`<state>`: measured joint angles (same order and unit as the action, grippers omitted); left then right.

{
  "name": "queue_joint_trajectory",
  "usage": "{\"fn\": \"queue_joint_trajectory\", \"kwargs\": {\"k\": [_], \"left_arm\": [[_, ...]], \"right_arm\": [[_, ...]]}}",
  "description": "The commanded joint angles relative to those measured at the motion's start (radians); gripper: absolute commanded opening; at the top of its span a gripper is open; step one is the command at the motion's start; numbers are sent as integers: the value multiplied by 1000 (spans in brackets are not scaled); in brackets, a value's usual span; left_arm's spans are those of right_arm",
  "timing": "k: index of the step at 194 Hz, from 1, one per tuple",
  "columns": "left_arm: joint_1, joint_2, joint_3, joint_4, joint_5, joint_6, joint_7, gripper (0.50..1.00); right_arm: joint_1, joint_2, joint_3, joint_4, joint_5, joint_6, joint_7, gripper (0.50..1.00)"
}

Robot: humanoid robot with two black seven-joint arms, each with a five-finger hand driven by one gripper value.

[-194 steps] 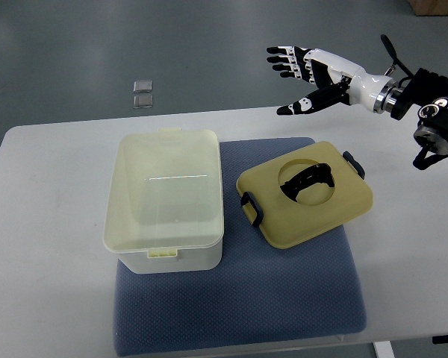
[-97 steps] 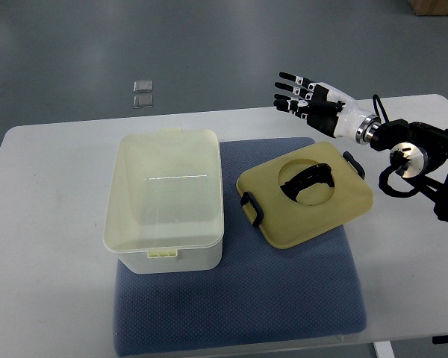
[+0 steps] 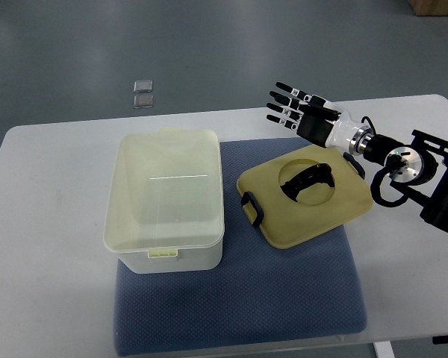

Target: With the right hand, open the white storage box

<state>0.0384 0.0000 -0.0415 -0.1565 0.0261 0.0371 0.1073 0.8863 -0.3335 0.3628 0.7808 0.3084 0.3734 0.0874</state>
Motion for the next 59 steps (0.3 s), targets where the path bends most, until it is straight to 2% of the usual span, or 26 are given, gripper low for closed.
{"fn": "queue_joint_trajectory", "kwargs": {"k": [1,59], "left_arm": [[0,0,0,0,0,0,-1,1000],[0,0,0,0,0,0,0,1000]], "right_arm": [[-4,4,1,0,-3,1,2,932],[-6,2,1,-3,-6,2,2,932]]}}
